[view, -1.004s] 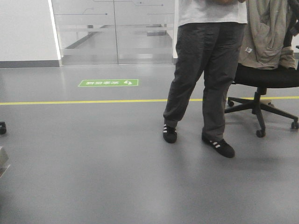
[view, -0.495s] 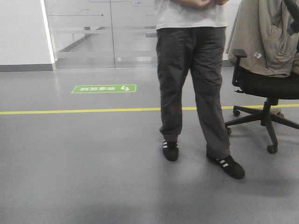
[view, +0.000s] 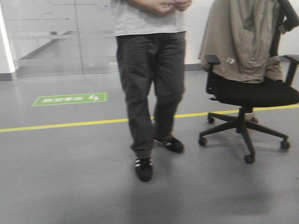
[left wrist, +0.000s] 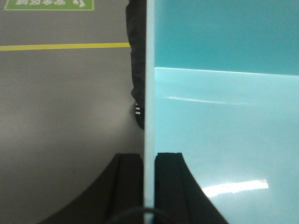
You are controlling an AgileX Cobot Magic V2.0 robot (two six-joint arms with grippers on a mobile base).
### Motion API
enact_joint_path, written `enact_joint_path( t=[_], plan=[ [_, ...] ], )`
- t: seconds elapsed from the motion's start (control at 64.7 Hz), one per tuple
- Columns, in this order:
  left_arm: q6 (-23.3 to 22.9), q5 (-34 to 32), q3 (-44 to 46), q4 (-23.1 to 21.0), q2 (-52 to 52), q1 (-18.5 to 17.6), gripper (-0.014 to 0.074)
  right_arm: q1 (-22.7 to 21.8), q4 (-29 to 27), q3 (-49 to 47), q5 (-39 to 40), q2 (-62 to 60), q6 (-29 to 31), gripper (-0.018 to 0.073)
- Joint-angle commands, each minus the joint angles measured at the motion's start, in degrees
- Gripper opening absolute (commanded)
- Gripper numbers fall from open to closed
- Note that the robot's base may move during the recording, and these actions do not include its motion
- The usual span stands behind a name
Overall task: Fetch blue bin and place on conveyor start
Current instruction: 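Hold the teal bin in both grippers while the base drives to the conveyor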
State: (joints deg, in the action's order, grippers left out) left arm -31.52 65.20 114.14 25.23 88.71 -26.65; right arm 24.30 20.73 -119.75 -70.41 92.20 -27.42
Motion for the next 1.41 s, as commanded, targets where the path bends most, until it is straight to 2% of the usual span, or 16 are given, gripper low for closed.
enact_joint_path(
  t=[0.0,0.912,1.391],
  plan=[
    [-0.07,-1.94,0.79,2.6,-0.85,0.05,-0.0111,-0.29,3.52,-0.79,0.78,-0.82,0.57,-0.0164],
    [-0.07,-1.94,0.79,3.0,-0.85,0.05,-0.0111,-0.29,3.52,-0.79,0.86,-0.82,0.57,-0.0164],
    [-0.07,-1.94,0.79,6.17,-0.85,0.05,-0.0111,-0.29,3.52,-0.79,0.86,-0.82,0.57,-0.0164]
  ],
)
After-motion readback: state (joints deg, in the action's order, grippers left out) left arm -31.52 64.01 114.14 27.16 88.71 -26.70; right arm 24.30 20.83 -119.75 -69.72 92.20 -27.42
